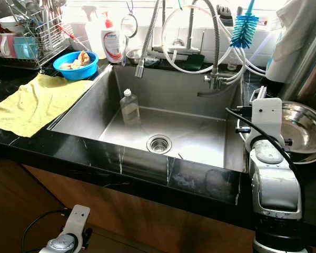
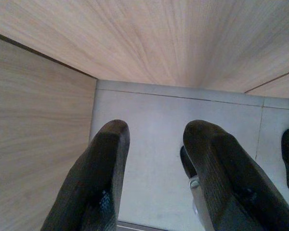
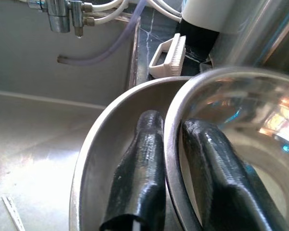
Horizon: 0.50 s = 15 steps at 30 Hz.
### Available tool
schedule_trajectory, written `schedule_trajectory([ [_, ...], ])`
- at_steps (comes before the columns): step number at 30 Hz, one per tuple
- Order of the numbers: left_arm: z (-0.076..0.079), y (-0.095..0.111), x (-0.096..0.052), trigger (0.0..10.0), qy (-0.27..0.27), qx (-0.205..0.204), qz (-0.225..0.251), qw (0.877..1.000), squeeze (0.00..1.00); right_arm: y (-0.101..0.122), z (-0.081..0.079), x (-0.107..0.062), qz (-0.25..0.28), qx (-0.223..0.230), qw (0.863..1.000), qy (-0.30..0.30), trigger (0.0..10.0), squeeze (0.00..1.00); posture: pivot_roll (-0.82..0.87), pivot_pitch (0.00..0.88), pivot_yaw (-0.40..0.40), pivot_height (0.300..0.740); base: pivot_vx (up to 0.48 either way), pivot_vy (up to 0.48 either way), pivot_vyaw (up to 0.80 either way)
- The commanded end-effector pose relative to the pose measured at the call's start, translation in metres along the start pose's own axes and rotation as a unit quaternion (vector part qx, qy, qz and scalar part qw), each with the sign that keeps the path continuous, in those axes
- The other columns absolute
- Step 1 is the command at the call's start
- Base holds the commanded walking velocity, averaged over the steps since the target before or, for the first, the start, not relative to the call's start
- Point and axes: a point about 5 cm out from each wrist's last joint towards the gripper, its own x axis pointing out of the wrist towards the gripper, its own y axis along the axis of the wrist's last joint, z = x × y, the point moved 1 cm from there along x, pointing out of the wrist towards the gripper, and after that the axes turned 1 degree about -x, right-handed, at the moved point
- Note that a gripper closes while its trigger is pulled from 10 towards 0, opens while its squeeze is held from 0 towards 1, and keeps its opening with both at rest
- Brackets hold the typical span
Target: Kitchen organization
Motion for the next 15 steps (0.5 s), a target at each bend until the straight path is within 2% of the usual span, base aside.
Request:
schedule_trajectory([
  [1,-0.005,-0.007,-0.001,10.0,0.005,0.008,-0.016,1.000,0.00,0.008,-0.002,-0.001,0.014,0.014,1.000,0.007,0.0,0.00,-0.15,0.000,0.067,0.740,0.000,0.000,0.00],
  [12,-0.002,-0.005,-0.001,10.0,0.001,0.009,-0.013,1.000,0.00,0.017,-0.004,-0.003,0.040,0.014,0.999,0.017,0.0,0.00,-0.16,0.000,0.064,0.740,0.000,0.000,0.00],
  [13,-0.002,-0.005,-0.001,10.0,0.001,0.009,-0.013,1.000,0.00,0.020,-0.006,-0.003,0.047,0.009,0.999,0.020,1.9,0.00,-0.16,0.000,0.062,0.740,0.000,0.000,0.00],
  [14,-0.001,-0.005,0.000,10.0,0.001,0.008,-0.012,1.000,0.00,0.023,-0.006,-0.003,0.056,-0.001,0.998,0.022,5.3,0.00,-0.16,0.000,0.061,0.740,0.000,0.000,0.00],
  [15,-0.001,-0.005,0.000,10.0,0.001,0.008,-0.012,1.000,0.00,0.023,-0.006,-0.003,0.056,-0.001,0.998,0.022,5.3,0.00,-0.16,0.000,0.061,0.740,0.000,0.000,0.00],
])
